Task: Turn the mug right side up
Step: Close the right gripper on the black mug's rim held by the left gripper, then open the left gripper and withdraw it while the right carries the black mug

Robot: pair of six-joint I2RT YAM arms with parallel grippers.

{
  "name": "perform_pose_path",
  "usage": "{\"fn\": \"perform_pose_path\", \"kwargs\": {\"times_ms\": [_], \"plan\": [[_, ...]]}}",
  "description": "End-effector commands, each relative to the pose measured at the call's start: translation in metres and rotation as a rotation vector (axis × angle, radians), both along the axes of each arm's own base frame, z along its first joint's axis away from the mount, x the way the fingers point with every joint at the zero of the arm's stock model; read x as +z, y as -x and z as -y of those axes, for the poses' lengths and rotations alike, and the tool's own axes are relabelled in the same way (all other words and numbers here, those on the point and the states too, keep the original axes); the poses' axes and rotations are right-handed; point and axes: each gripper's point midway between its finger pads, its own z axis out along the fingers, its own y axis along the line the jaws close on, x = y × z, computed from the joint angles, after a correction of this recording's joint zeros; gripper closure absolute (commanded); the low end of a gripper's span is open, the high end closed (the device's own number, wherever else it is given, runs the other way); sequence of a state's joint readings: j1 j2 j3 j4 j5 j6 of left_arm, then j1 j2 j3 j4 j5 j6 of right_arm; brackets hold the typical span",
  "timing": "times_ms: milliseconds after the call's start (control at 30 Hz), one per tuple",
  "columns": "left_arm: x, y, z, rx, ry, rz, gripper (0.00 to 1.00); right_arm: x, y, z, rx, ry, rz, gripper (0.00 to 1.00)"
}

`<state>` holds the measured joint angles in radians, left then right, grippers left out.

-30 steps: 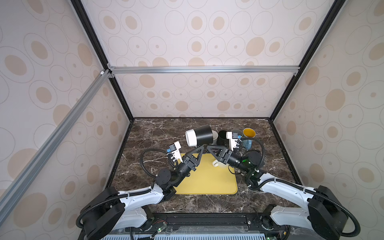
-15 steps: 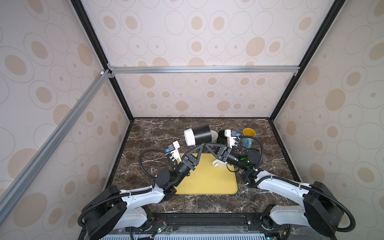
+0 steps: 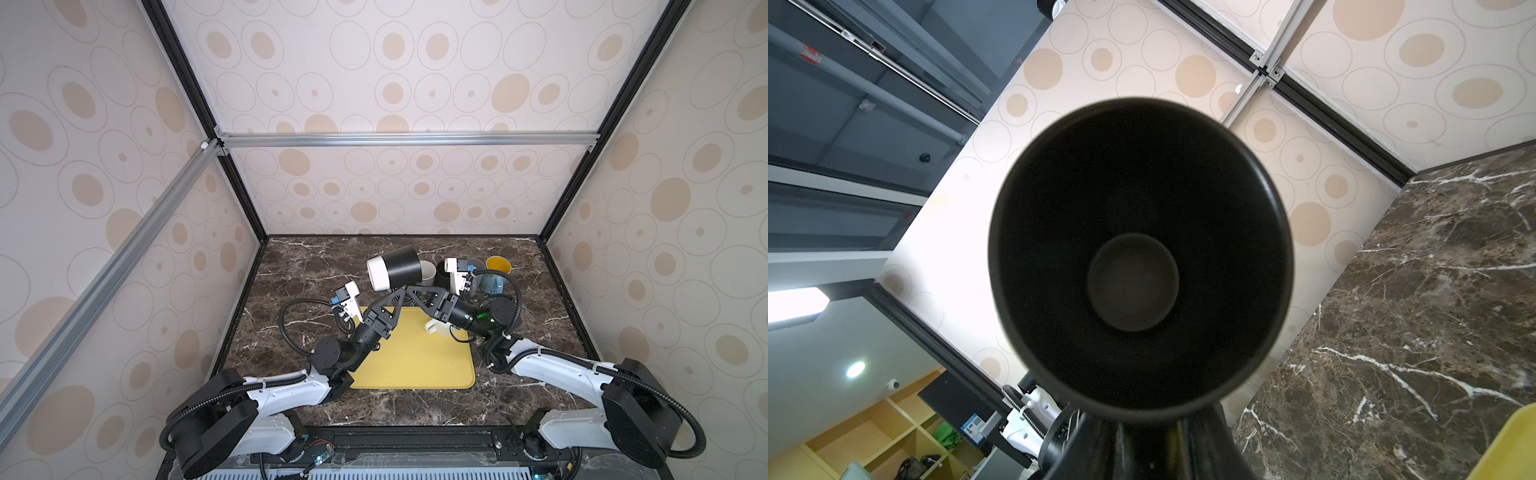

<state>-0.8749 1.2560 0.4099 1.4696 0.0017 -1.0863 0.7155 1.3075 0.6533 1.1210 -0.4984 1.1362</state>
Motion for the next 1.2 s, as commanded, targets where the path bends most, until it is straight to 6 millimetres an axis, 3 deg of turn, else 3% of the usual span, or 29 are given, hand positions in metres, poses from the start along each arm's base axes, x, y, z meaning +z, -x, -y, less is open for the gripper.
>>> {"fn": "perform_pose_path", "kwargs": {"times_ms": [0,333,433,467,533,567,667,700,1033,1167], "plan": [[0.032,0.014,-0.002,-0.053,0.079,0.093,1.00,0.022,0.003,-0.002,0.011,-0.050,0.042,0.76],[0.020,0.009,0.007,-0.068,0.046,0.060,1.00,0.025,0.004,-0.004,0.016,-0.029,0.039,1.00],[0.014,0.005,0.008,-0.049,0.007,0.039,0.98,0.025,0.003,-0.002,-0.001,-0.017,0.042,1.00],[0.013,0.004,0.008,-0.041,-0.008,0.032,0.87,0.026,0.002,-0.001,-0.012,-0.013,0.045,1.00],[0.008,0.001,0.007,-0.017,-0.047,0.015,0.41,0.025,0.000,0.001,-0.038,0.002,0.039,1.00],[0.007,-0.001,0.007,-0.006,-0.061,0.003,0.28,0.025,-0.001,0.003,-0.052,0.008,0.037,1.00],[0.007,-0.003,0.008,0.020,-0.117,0.002,0.03,0.026,-0.004,0.007,-0.086,0.029,0.036,1.00],[0.005,-0.005,0.008,0.032,-0.138,-0.006,0.00,0.027,-0.004,0.008,-0.099,0.035,0.037,1.00],[-0.039,-0.008,0.003,0.079,-0.321,-0.089,0.00,0.022,-0.018,0.017,-0.177,0.080,0.032,1.00],[-0.051,-0.004,-0.008,0.117,-0.405,-0.095,0.00,0.020,-0.029,0.026,-0.214,0.112,0.011,1.00]]}}
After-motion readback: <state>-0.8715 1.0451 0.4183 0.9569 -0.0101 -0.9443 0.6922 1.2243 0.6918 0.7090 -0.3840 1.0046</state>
